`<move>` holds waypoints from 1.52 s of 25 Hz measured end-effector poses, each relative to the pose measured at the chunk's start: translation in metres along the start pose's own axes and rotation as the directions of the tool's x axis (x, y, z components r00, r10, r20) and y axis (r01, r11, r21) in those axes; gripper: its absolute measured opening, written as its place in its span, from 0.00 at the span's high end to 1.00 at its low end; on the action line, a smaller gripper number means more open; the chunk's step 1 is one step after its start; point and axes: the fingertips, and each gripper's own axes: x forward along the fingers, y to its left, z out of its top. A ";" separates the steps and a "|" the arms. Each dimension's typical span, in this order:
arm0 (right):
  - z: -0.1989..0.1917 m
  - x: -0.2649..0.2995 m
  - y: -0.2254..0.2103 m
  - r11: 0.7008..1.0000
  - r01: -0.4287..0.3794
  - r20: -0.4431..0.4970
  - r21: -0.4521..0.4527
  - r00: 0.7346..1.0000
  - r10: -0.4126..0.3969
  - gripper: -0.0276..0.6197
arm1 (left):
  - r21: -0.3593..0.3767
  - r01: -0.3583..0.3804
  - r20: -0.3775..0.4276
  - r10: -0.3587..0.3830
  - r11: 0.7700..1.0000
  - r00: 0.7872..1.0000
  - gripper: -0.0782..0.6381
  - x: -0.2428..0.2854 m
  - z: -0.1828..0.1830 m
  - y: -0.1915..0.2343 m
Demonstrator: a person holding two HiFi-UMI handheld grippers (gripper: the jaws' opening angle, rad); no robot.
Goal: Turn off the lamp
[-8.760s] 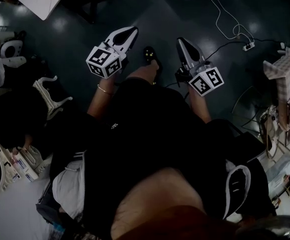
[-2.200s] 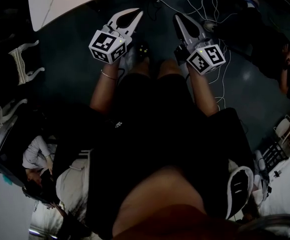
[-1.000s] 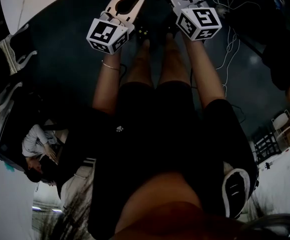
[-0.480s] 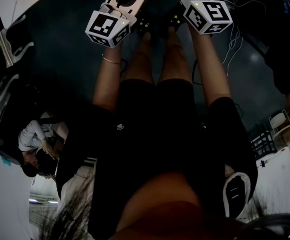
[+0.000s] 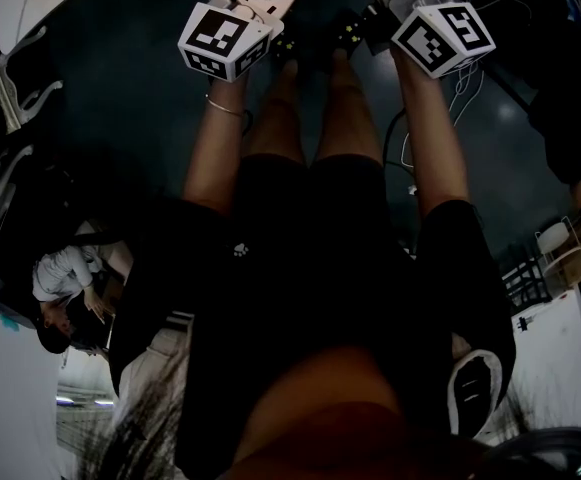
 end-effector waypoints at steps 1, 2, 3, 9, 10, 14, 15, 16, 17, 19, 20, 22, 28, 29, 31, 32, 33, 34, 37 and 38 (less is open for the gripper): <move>0.003 -0.001 0.004 1.000 -0.015 0.004 0.017 1.000 0.015 0.94 | 0.001 0.002 -0.006 -0.002 1.000 1.000 0.79 0.002 -0.001 -0.001; 0.005 -0.001 0.007 0.999 -0.030 0.008 0.035 1.000 0.030 0.94 | 0.006 0.007 -0.010 -0.007 1.000 1.000 0.79 0.005 -0.001 -0.001; 0.007 -0.001 0.011 0.998 -0.045 0.013 0.053 0.999 0.044 0.94 | 0.014 0.013 -0.012 -0.013 1.000 1.000 0.79 0.007 -0.001 -0.002; 0.019 -0.003 0.025 0.987 -0.091 0.056 0.131 0.995 0.085 0.94 | 0.069 0.072 0.008 -0.073 0.995 0.997 0.76 0.023 0.009 -0.015; 0.019 -0.003 0.026 0.986 -0.094 0.058 0.136 0.995 0.087 0.94 | 0.077 0.075 0.009 -0.076 0.994 0.997 0.76 0.024 0.011 -0.017; 0.019 -0.005 0.026 0.986 -0.098 0.060 0.138 0.994 0.091 0.94 | 0.085 0.084 0.025 -0.086 0.993 0.996 0.77 0.025 0.016 -0.020; 0.019 -0.006 0.026 0.986 -0.096 0.061 0.138 0.994 0.088 0.94 | 0.094 0.087 0.026 -0.090 0.992 0.996 0.82 0.024 0.016 -0.021; 0.020 -0.007 0.025 0.986 -0.092 0.064 0.138 0.994 0.084 0.94 | 0.107 0.090 0.023 -0.093 0.990 0.995 0.84 0.024 0.015 -0.023; 0.020 -0.008 0.024 0.987 -0.086 0.067 0.134 0.995 0.078 0.94 | 0.122 0.094 0.017 -0.097 0.988 0.995 0.86 0.023 0.014 -0.025; 0.022 -0.010 0.022 0.992 -0.070 0.077 0.105 0.995 0.062 0.94 | 0.137 0.104 0.011 -0.107 0.985 0.994 0.86 0.024 0.014 -0.031; 0.023 -0.012 0.021 0.995 -0.062 0.082 0.083 0.995 0.055 0.94 | 0.134 0.111 0.013 -0.114 0.985 0.993 0.86 0.025 0.014 -0.034; 0.024 -0.018 0.020 0.998 -0.043 0.092 0.037 0.995 0.039 0.94 | 0.126 0.125 0.022 -0.129 0.984 0.991 0.86 0.025 0.016 -0.041; 0.022 -0.044 0.003 0.999 0.043 0.137 0.011 0.990 -0.044 0.92 | 0.098 0.144 0.043 -0.149 0.985 0.988 0.86 0.028 0.024 -0.052; 0.019 -0.049 -0.001 0.998 0.064 0.137 0.014 0.988 -0.066 0.92 | 0.090 0.147 0.052 -0.152 0.985 0.987 0.87 0.027 0.027 -0.053; 0.010 -0.058 -0.009 0.994 0.106 0.131 0.026 0.985 -0.108 0.92 | 0.087 0.157 0.073 -0.163 0.984 0.984 0.87 0.026 0.033 -0.055; 0.005 -0.062 -0.012 0.992 0.124 0.123 0.032 0.984 -0.127 0.92 | 0.088 0.161 0.083 -0.169 0.983 0.982 0.87 0.026 0.035 -0.057; -0.002 -0.065 -0.014 0.989 0.141 0.111 0.035 0.983 -0.144 0.92 | 0.086 0.164 0.090 -0.172 0.983 0.981 0.87 0.026 0.037 -0.058; -0.011 -0.067 -0.016 0.987 0.155 0.093 0.035 0.983 -0.158 0.92 | 0.083 0.166 0.094 -0.174 0.983 0.980 0.87 0.026 0.039 -0.059; -0.036 -0.067 -0.016 0.981 0.189 0.034 0.029 0.981 -0.190 0.91 | 0.078 0.165 0.093 -0.172 0.983 0.981 0.87 0.023 0.046 -0.061; -0.043 -0.064 -0.015 0.980 0.196 0.018 0.023 0.980 -0.196 0.90 | 0.083 0.166 0.095 -0.174 0.983 0.980 0.87 0.022 0.048 -0.062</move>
